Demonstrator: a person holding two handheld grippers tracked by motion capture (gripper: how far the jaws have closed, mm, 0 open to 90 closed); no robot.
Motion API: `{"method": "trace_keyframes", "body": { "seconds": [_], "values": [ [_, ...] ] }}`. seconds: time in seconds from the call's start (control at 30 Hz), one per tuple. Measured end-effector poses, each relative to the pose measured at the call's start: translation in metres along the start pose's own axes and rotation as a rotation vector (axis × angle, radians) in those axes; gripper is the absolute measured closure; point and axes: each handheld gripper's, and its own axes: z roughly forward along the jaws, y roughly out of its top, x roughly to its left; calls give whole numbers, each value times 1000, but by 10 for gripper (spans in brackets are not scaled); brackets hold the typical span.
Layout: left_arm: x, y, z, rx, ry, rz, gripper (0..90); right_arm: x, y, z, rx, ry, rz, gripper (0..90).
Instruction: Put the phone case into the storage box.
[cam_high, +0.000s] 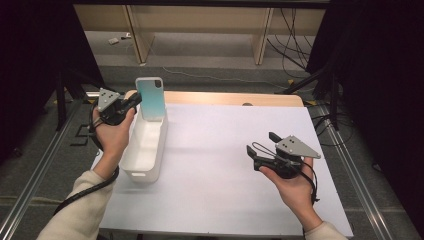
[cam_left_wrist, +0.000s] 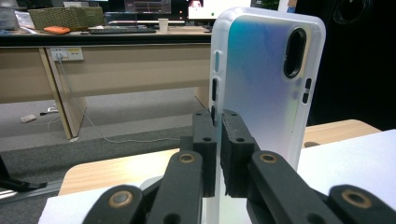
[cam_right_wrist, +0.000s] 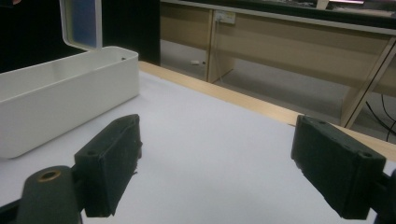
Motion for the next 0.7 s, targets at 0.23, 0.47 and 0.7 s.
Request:
{"method": "trace_keyframes", "body": {
  "seconds": [0.23,0.47,0.7],
  "values": [
    [6,0,3,9,5,4,853,-1,0,-3,14,-6,-5,172],
    [10,-1,8,15,-6,7,854,-3,-1,-3,9,-9,-7,172],
    [12,-2,13,23,-10,15,854,-4,-3,-4,21,-9,4,172]
  ]
}}
